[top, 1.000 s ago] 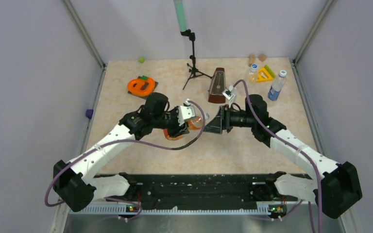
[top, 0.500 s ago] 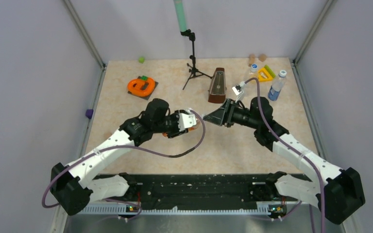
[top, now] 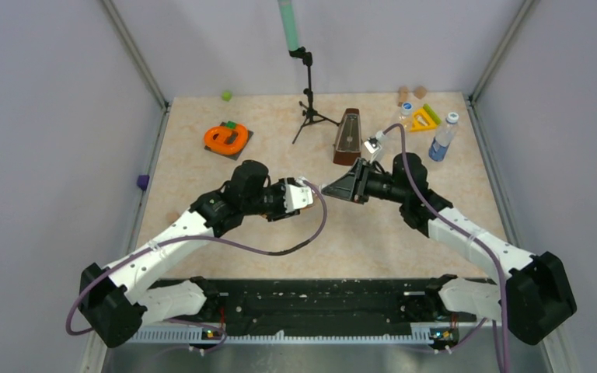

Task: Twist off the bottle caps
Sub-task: Unscrew the bottle cap from the plastic bottle.

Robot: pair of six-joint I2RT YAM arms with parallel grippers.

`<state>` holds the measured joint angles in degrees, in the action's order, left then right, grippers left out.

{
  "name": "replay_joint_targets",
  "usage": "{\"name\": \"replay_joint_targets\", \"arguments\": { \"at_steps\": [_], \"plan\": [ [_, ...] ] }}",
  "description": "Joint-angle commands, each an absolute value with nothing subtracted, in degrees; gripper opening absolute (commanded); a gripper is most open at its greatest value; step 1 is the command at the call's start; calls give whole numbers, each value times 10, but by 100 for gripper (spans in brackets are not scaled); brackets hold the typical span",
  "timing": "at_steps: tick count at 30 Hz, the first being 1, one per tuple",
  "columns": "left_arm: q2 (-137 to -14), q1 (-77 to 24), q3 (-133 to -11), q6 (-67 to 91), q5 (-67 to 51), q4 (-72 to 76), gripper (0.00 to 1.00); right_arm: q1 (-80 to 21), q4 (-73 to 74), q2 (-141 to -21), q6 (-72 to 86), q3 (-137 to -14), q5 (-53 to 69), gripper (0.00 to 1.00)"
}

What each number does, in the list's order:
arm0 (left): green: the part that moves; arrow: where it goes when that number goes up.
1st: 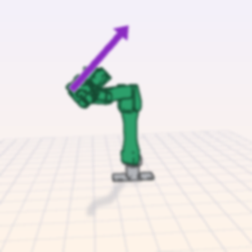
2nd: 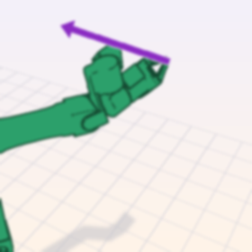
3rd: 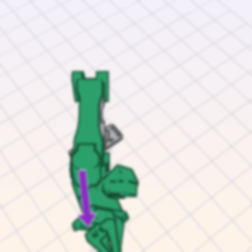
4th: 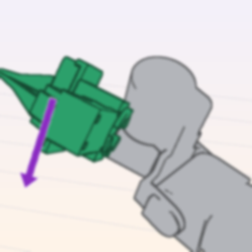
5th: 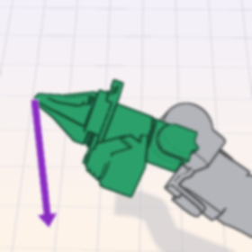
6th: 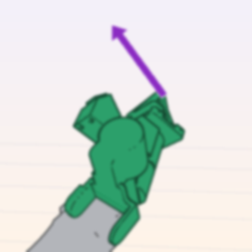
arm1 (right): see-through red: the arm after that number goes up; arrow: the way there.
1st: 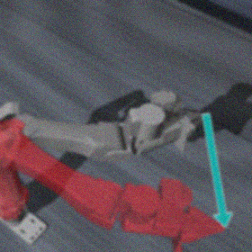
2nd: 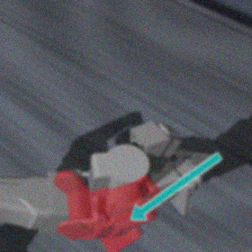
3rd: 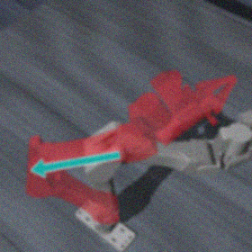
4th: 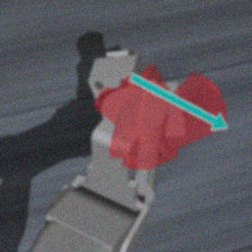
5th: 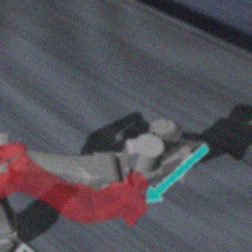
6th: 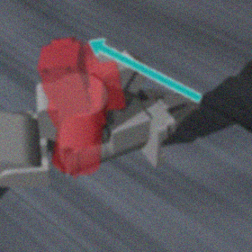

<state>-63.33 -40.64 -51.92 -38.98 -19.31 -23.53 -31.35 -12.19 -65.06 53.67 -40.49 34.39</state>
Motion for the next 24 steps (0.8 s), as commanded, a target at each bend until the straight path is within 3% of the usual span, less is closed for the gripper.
{"name": "replay_joint_targets", "arguments": {
  "at_steps": [1, 4, 6, 9, 16, 24],
  "plan": [
    [-616, -409, -516, -394, -200, -202, 0, -315, -145, -658, 534, -416, 374, 29],
    [-617, -409, -516, -388, -208, -203, 0, -315, -135, -657, 515, -418, 383, 24],
    [-621, -409, -517, -389, -225, -206, 0, -315, -126, -657, 500, -420, 385, 13],
    [-631, -409, -531, -363, -249, -220, 0, -315, -123, -656, 461, -417, 402, 8],
    [-648, -395, -558, -319, -320, -244, 0, -316, -27, -658, 322, -451, 448, 7],
    [-673, -372, -593, -314, -415, -263, 0, -315, -19, -649, 277, -446, 476, 5]
  ]
}}
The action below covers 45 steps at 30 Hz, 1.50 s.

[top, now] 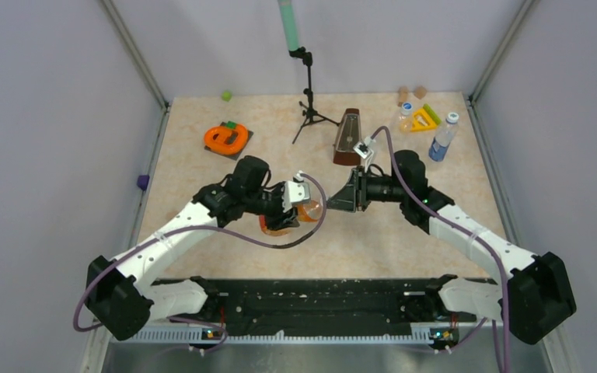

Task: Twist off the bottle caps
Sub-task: Unscrew the bottle cap from the plastic bottle.

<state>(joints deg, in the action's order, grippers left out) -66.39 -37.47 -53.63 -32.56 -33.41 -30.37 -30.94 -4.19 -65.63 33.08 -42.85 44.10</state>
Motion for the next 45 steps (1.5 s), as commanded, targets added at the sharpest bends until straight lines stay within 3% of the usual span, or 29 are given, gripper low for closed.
{"name": "replay_joint_targets", "arguments": {
  "at_steps": [1, 3, 6, 11, 20, 22, 29, 33, 37, 41, 45],
  "plan": [
    [-676, -370, -599, -316, -422, -272, 0, -315, -21, -648, 275, -444, 480, 6],
    [-678, -365, -600, -318, -439, -278, 0, -315, -26, -646, 273, -439, 478, 12],
    [-679, -365, -595, -313, -414, -270, 0, -315, -6, -649, 274, -447, 459, 46],
    [-668, -365, -569, -322, -307, -258, 0, -298, -27, -641, 361, -431, 409, 70],
    [-641, -366, -528, -346, -215, -216, 0, -285, -276, -595, 616, -332, 399, 72],
    [-630, -367, -521, -354, -207, -204, 0, -285, -250, -574, 635, -328, 339, 73],
    [-586, -374, -478, -393, -184, -162, 0, -284, 18, -520, 542, -409, 178, 98],
    [-578, -384, -478, -400, -189, -162, 0, -281, -2, -461, 617, -369, 111, 98],
    [-582, -398, -481, -411, -178, -158, 0, -280, -96, -408, 664, -304, 109, 82],
    [-589, -426, -486, -431, -141, -157, 0, -280, -63, -452, 647, -344, 161, 77],
    [-597, -438, -493, -440, -119, -140, 0, -280, -147, -509, 688, -350, 236, 69]
  ]
}}
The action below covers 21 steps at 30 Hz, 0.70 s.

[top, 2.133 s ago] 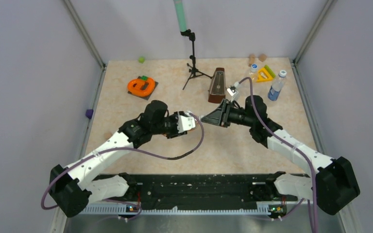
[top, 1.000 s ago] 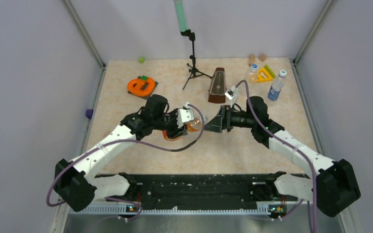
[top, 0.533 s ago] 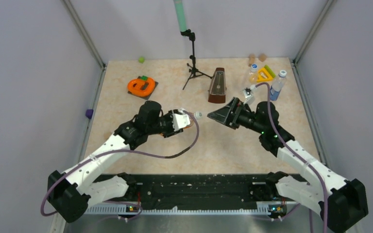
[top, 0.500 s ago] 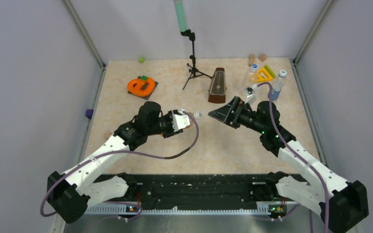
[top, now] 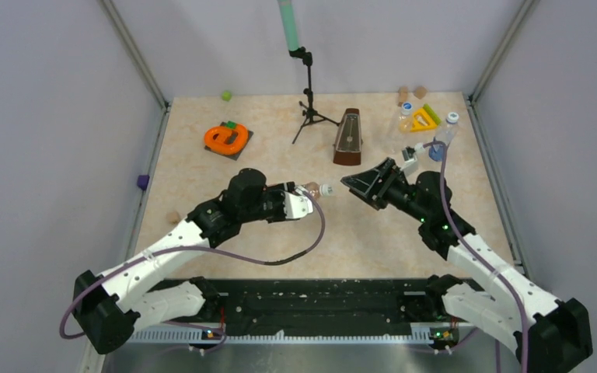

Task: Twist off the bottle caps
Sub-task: Unscrew the bottle cap from the plastic bottle.

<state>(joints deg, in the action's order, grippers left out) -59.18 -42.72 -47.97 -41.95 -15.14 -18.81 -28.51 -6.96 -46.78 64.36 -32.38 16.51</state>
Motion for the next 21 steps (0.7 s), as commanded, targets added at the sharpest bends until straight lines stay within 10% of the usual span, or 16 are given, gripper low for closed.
{"name": "replay_joint_targets", "arguments": {
  "at_steps": [1, 21],
  "plan": [
    [-600, -441, -496, -443, -114, -140, 0, -281, -175, -521, 709, -346, 252, 66],
    [-631, -471, -501, -469, -67, -123, 0, -301, -138, -617, 673, -386, 319, 52]
  ]
}}
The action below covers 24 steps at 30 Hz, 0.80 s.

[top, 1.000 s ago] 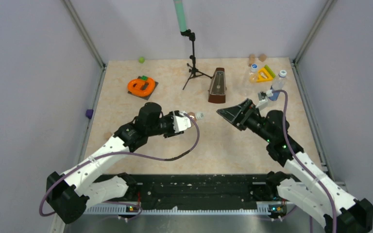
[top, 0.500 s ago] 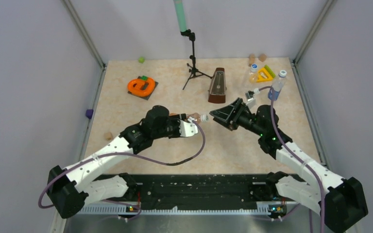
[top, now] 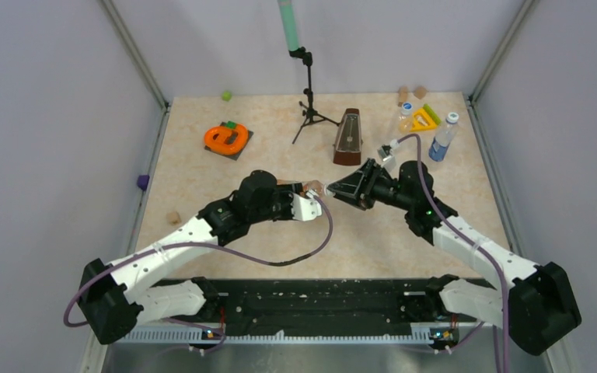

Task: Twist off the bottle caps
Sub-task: Unscrew the bottle cap from the plastic bottle.

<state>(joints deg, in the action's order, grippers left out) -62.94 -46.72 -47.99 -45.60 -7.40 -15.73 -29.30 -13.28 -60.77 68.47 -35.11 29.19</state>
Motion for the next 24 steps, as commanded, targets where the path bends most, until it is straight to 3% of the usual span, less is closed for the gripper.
{"name": "replay_joint_targets", "arguments": {
  "at_steps": [1, 3, 9, 13, 24],
  "plan": [
    [-632, -471, -501, -470, -66, -123, 0, -301, -141, -619, 676, -386, 320, 51],
    [-633, -472, -501, -470, -64, -123, 0, -301, -143, -621, 675, -389, 320, 38],
    [-637, -471, -492, -472, -60, -114, 0, -302, -151, -630, 673, -381, 326, 36],
    [-646, -471, -499, -453, -64, -116, 0, -302, -161, -638, 656, -382, 346, 23],
    [-673, -433, -591, -340, -274, -218, 0, -310, -81, -625, 499, -405, 372, 13]
  ]
}}
